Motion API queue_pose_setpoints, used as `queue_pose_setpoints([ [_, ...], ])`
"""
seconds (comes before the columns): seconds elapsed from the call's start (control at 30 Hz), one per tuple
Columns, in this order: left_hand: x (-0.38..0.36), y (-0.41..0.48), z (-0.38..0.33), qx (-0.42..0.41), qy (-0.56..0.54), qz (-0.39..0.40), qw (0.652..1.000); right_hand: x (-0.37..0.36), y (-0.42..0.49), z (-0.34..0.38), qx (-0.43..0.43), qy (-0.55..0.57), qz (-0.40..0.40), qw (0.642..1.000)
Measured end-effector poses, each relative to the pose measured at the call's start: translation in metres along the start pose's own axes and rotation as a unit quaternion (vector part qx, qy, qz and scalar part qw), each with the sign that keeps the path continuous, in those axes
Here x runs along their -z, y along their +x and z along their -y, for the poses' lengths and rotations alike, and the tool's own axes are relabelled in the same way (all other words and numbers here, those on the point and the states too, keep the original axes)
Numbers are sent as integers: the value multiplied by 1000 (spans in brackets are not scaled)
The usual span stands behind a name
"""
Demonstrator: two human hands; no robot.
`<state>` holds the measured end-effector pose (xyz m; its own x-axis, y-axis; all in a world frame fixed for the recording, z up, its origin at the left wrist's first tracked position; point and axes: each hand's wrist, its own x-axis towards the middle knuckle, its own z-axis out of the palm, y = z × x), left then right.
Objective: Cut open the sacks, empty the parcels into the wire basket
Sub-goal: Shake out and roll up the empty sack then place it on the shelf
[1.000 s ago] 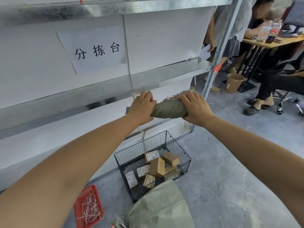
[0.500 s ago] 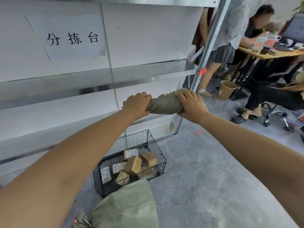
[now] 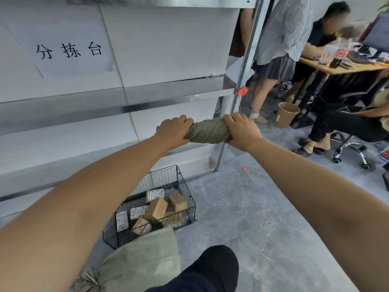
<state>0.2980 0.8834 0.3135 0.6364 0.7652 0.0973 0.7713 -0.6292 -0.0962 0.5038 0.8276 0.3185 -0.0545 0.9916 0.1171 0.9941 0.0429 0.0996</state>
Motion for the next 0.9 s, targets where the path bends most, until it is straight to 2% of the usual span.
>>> queue_pose_setpoints([
  [0.4, -6, 84, -4, 5, -1, -10, 1000, -9, 62, -63, -5, 2, -15, 1000],
  [0.9, -51, 286, 89, 95, -26, -7, 995, -49, 298, -139, 73, 18, -17, 997],
])
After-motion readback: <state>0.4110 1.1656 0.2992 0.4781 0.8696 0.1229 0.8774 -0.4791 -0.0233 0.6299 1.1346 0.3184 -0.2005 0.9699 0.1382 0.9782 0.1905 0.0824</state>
